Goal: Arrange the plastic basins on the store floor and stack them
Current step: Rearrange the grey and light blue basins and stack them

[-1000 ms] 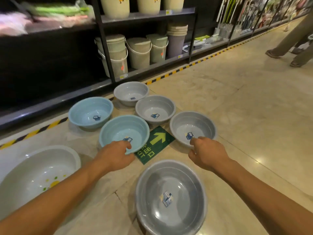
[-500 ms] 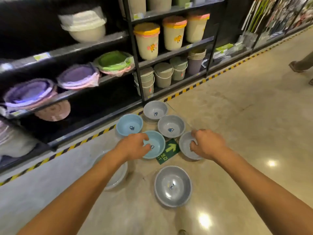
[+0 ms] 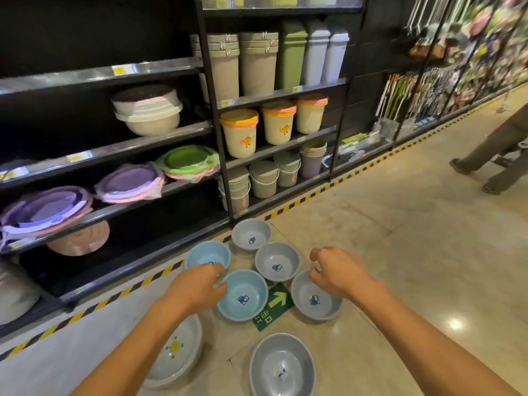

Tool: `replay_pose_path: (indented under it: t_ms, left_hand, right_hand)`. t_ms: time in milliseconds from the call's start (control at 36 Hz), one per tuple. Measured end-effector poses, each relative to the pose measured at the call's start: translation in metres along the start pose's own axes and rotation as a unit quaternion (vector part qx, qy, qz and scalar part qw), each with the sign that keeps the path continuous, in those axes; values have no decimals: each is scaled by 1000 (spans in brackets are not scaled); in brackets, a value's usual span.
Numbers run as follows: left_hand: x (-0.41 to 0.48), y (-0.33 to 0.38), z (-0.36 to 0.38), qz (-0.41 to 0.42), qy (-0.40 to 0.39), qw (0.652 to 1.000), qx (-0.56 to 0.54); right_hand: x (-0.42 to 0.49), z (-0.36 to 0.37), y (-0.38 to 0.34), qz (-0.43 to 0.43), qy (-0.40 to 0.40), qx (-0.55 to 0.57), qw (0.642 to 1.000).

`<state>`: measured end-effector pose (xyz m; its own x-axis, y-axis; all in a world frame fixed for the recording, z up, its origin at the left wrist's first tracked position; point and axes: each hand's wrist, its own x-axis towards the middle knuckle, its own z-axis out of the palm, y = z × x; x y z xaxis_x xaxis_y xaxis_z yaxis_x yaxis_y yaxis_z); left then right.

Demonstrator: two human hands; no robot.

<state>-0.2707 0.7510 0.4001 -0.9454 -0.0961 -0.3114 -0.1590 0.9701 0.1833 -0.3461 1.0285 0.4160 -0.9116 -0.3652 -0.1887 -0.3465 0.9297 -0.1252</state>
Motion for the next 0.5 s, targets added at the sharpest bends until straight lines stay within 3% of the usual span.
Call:
replay_pose_path:
  t_ms: [222, 500]
  left_hand:
    - [37, 47, -4, 51, -22, 998, -14]
    - [92, 165, -11, 106, 1, 994, -24]
  right_hand:
    - [-5, -15, 46, 31, 16, 1, 999]
    - [-2, -39, 168, 60, 32, 4, 998]
